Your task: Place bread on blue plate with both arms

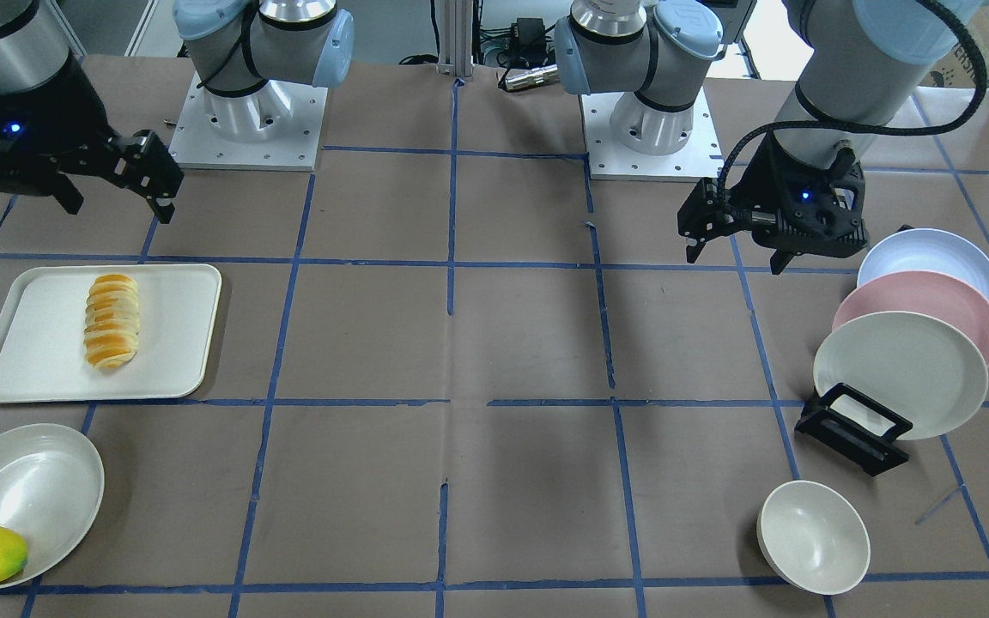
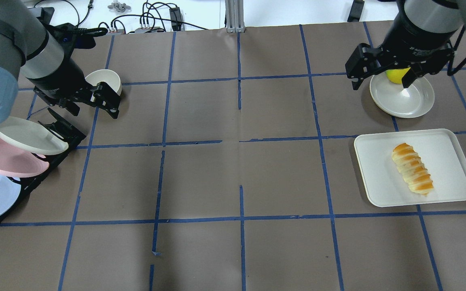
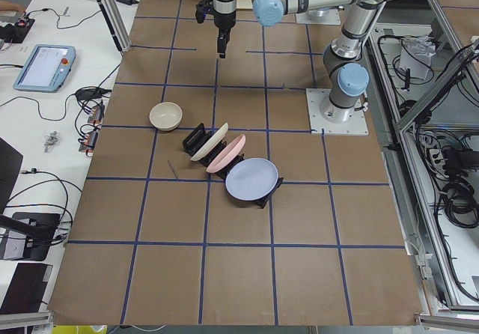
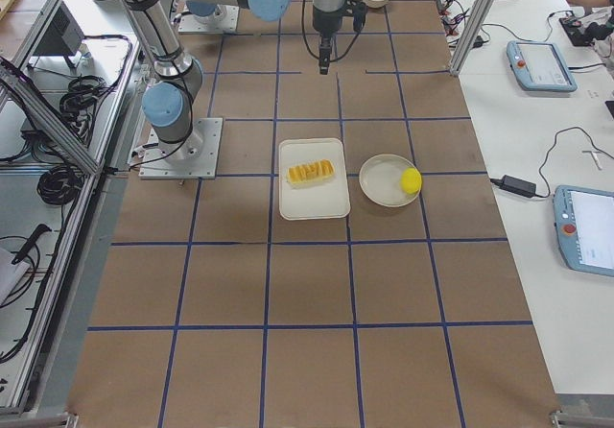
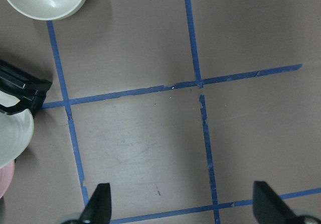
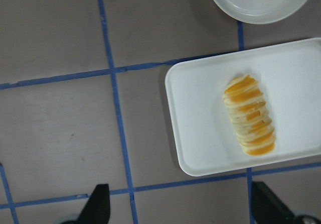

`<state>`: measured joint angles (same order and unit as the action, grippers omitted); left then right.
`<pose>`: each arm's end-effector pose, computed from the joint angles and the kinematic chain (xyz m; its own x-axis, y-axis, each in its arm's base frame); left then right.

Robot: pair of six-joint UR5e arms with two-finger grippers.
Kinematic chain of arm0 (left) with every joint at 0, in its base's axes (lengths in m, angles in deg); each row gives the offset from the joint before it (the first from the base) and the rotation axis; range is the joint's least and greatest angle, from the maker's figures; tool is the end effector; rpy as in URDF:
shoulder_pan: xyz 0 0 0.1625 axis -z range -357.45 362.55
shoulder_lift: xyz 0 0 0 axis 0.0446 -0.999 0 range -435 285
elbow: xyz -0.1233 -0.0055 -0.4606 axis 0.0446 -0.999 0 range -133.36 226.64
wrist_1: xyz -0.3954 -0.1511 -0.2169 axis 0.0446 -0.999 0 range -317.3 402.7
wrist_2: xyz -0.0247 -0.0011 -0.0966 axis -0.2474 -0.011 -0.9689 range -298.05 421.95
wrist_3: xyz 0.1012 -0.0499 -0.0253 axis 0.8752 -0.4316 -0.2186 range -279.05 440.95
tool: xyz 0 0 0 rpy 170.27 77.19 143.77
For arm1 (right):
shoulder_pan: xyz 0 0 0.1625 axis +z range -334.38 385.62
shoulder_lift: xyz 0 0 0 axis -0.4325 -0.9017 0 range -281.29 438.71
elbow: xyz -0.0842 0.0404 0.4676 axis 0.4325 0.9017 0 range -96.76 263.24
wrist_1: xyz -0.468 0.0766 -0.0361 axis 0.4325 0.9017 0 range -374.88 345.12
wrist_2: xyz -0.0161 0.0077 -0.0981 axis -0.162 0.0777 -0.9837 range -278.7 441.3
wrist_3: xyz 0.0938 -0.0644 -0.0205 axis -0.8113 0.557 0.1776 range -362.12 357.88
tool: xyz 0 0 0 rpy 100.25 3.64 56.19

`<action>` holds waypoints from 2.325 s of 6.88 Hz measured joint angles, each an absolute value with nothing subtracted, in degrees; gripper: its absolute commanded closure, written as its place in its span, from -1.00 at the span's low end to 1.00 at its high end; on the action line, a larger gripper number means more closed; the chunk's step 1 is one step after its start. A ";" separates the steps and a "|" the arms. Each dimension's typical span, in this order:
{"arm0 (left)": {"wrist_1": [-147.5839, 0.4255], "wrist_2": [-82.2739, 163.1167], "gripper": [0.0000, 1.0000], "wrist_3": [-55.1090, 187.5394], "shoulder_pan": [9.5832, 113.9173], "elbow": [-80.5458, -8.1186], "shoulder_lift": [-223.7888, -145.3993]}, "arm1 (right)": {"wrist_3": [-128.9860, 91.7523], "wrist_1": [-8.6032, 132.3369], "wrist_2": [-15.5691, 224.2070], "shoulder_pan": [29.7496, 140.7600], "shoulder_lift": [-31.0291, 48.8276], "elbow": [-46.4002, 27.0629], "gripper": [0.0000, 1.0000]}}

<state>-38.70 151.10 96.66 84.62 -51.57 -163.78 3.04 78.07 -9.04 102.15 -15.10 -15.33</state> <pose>-0.0584 -0.5594 0.4709 -0.9907 0.1356 0.0066 0.1353 0.9903 -0.0313 0.0080 -0.5359 0.4816 -0.9895 0.1445 0.0030 0.1446 0.9890 0.0320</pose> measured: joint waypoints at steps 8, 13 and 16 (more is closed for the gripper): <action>-46.39 143.96 -1.00 134.92 40.26 -52.65 -159.46 | 9.02 100.15 -10.77 90.16 3.09 -26.91 -0.99; -46.55 139.83 -1.00 145.27 27.12 -51.05 -166.73 | 18.72 100.28 -15.19 90.28 5.44 -30.65 -0.95; -41.77 140.73 -1.00 146.22 26.33 -49.24 -175.01 | 24.19 100.40 -17.79 90.57 6.14 -29.54 -0.95</action>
<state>-41.77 140.73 146.22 26.33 -49.24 -175.01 24.19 100.40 -17.79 90.57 6.14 -29.54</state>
